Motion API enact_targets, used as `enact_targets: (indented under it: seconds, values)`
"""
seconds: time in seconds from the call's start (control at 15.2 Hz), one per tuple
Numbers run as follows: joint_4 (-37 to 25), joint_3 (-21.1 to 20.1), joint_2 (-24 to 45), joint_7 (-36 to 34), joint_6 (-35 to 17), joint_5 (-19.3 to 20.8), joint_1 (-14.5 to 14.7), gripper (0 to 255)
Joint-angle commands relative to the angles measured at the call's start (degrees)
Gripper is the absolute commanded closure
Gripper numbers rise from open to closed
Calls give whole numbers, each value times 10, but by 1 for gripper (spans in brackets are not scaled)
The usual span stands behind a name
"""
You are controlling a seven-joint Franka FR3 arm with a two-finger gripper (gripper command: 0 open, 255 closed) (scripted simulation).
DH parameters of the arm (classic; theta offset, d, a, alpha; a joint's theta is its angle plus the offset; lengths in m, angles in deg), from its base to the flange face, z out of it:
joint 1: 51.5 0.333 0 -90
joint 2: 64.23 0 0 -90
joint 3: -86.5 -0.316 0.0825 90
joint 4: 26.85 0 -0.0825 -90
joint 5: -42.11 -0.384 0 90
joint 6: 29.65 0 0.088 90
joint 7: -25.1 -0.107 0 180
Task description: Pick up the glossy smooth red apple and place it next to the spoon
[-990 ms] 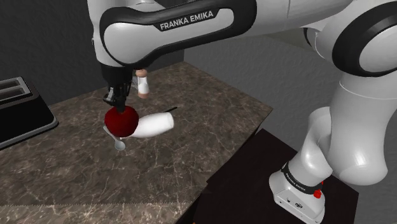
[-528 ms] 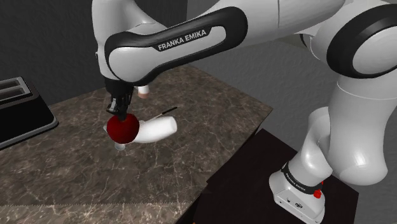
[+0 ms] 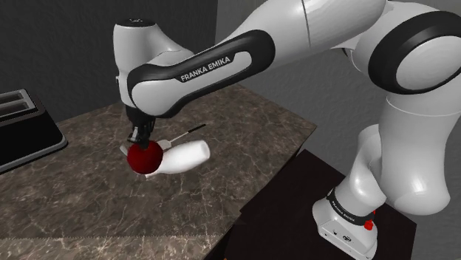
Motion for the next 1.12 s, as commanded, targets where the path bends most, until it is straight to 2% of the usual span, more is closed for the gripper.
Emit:
enact_targets:
  seconds: [0.0,0.86,1.06]
  values:
    - [10,0,4,0,-14,0,0,255]
    - [40,-2,56,4,-96,-3,-1,255]
    - [40,-2,56,4,-96,-3,-1,255]
